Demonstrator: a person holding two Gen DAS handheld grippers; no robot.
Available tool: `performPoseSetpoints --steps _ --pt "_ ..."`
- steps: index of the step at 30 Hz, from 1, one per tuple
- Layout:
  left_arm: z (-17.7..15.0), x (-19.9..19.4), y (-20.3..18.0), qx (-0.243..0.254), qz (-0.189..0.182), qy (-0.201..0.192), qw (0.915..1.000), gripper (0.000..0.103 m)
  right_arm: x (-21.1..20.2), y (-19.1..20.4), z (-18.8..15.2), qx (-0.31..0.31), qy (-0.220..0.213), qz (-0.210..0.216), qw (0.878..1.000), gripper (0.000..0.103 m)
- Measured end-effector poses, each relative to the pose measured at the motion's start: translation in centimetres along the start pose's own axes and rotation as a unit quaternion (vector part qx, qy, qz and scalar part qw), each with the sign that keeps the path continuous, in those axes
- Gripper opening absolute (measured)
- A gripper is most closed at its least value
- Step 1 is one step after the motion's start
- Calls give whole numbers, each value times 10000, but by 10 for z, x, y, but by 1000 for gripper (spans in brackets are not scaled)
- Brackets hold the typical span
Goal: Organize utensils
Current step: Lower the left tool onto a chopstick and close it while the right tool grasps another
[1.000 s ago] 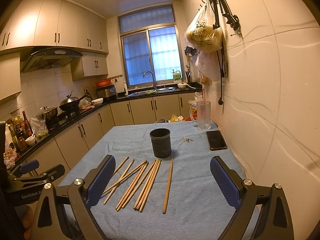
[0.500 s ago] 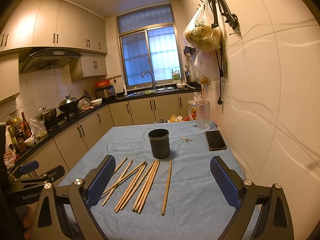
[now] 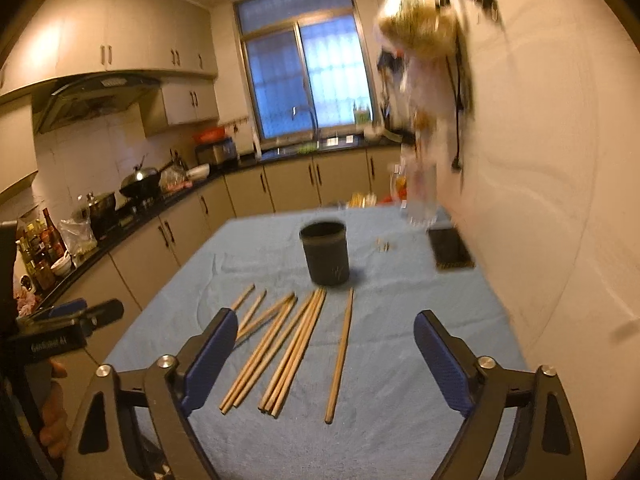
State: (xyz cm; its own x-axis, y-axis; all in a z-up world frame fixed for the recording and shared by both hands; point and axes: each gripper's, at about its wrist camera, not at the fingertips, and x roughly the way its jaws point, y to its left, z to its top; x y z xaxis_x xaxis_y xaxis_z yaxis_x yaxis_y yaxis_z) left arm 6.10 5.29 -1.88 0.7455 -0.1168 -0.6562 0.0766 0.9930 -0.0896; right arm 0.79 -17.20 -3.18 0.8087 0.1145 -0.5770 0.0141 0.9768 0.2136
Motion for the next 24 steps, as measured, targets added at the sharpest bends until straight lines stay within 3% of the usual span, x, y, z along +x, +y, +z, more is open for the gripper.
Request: performPoseSetpoints --steps 4,7,11,13,16,18,20,24 --pt "13 51 6 85 -144 461 9988 99 49 -15 -4 182 641 -18 9978 84" --pt "22 93 2 371 -24 962 9947 95 86 -30 -4 418 1109 72 9929 80" --pt "34 137 -3 661 144 1345 9886 77 138 -44 -2 546 1700 87 9839 72" --pt "40 158 -5 740 92 1549 9851 73 160 -45 0 533 1870 60 9809 58" --pt "47 183 -6 789 -185 1768 9809 69 191 -46 6 446 2032 59 9781 48" --pt "51 203 -7 784 -290 1971 9768 64 210 -44 9 430 2171 143 9751 46" --pt "55 218 -7 793 -318 2128 9734 51 223 -44 11 424 2261 184 9730 44" --pt "59 248 -14 957 -364 2368 9661 47 254 -49 14 489 2510 167 9666 43"
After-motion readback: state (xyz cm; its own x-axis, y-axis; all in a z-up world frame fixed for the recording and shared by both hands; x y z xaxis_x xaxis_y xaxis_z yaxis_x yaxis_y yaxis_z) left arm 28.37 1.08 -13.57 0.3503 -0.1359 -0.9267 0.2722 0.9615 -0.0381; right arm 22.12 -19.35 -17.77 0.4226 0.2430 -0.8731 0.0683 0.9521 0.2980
